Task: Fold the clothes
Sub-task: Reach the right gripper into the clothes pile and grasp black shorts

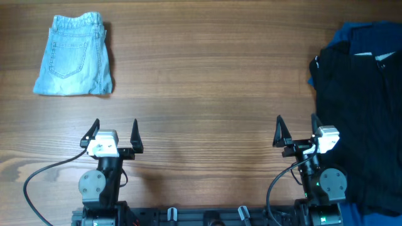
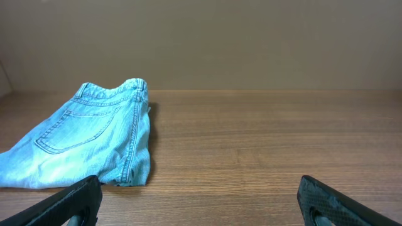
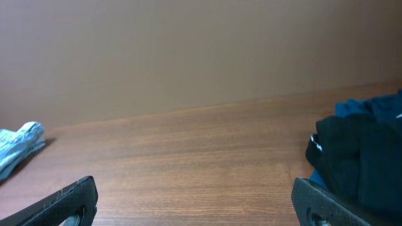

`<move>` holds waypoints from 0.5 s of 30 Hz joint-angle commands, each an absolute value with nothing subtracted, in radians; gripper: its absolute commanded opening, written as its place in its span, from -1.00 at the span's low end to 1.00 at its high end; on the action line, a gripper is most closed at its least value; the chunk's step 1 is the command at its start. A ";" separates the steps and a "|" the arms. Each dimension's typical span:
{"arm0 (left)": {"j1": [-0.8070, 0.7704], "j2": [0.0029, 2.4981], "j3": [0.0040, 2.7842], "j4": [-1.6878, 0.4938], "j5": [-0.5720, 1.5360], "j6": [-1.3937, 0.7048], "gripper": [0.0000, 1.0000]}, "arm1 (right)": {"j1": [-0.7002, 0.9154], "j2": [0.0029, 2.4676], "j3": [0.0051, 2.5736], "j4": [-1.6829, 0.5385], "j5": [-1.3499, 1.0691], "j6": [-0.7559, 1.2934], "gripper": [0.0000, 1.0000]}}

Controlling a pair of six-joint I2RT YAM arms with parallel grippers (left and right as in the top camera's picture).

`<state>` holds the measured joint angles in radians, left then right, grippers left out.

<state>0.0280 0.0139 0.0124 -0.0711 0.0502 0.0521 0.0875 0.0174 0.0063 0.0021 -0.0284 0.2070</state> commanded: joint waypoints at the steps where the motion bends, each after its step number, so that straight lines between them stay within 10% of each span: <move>1: 0.024 0.007 0.006 -0.073 0.054 0.075 1.00 | 0.086 0.018 0.009 0.029 0.007 0.400 0.99; 15: 0.024 0.007 0.006 -0.073 0.054 0.075 0.99 | 0.086 0.276 0.769 -0.509 0.167 0.332 0.99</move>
